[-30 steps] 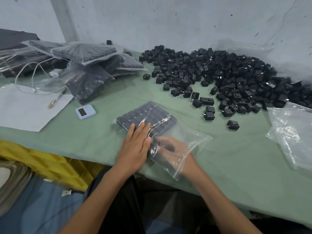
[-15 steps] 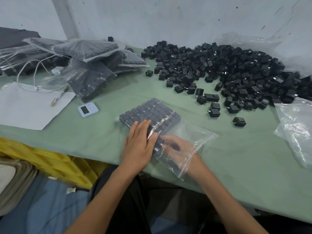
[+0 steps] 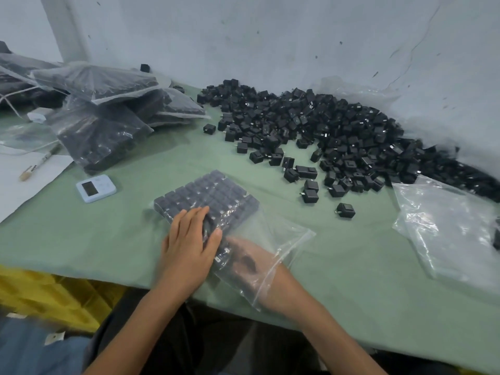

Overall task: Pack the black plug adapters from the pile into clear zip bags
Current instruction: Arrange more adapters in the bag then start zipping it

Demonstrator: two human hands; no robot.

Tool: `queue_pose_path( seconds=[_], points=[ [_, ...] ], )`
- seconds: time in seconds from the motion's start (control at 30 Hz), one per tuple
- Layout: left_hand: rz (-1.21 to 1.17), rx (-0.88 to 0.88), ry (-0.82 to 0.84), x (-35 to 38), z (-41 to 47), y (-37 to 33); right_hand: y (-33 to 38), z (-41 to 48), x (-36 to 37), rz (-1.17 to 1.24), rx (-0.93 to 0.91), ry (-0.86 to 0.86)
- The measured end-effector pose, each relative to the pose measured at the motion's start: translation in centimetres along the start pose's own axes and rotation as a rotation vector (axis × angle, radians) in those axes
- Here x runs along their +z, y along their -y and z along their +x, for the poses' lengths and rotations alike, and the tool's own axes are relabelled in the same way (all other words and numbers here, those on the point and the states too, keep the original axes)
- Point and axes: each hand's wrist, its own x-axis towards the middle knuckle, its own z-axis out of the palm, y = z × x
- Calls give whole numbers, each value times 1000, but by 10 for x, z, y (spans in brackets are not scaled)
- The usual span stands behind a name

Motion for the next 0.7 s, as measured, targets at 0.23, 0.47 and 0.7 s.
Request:
queue_pose_path(
  seconds=[0.23,0.47,0.7],
  points=[
    [-31,-10,-25,3,0,0,-16,-55,-112,-30,338,-123],
    [-35,-6,-32,1,-1,-3,-119,13,-208,-780,617,-207],
    [-41,-14,-23,1,-2,-3,-106,-9,-195,-650,574,-260]
  ],
)
